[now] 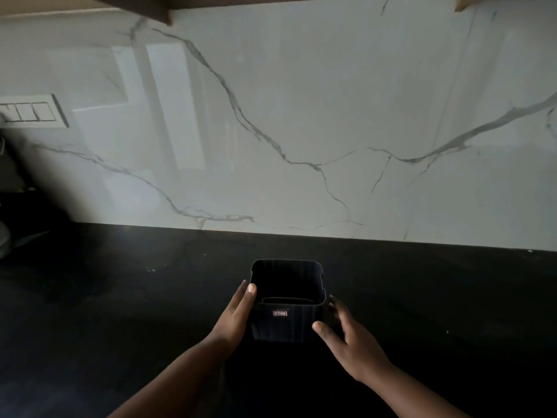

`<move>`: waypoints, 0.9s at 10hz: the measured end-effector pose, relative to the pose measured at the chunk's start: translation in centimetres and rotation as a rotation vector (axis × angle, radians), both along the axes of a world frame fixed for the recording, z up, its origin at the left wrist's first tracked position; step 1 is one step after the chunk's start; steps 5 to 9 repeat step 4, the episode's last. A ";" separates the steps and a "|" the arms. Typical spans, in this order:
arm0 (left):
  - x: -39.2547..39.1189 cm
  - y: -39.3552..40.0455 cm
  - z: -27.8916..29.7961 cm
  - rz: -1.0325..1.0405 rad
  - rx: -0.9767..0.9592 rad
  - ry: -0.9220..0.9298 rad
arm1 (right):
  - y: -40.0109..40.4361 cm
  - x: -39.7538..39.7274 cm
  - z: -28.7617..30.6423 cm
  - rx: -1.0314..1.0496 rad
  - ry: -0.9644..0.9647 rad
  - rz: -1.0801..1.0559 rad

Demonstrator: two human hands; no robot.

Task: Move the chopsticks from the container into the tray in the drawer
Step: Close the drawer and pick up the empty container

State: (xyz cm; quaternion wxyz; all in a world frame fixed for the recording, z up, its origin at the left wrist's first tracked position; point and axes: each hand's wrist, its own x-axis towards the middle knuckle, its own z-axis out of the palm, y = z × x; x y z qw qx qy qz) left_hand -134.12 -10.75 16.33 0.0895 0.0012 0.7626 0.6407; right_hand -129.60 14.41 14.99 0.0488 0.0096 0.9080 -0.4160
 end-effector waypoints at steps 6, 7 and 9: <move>-3.9 -3.4 15.1 -0.138 -1.002 0.555 | -1.2 -4.4 13.7 0.520 0.545 -0.047; -3.9 -3.4 15.1 -0.138 -1.002 0.555 | -1.2 -4.4 13.7 0.520 0.545 -0.047; -3.9 -3.4 15.1 -0.138 -1.002 0.555 | -1.2 -4.4 13.7 0.520 0.545 -0.047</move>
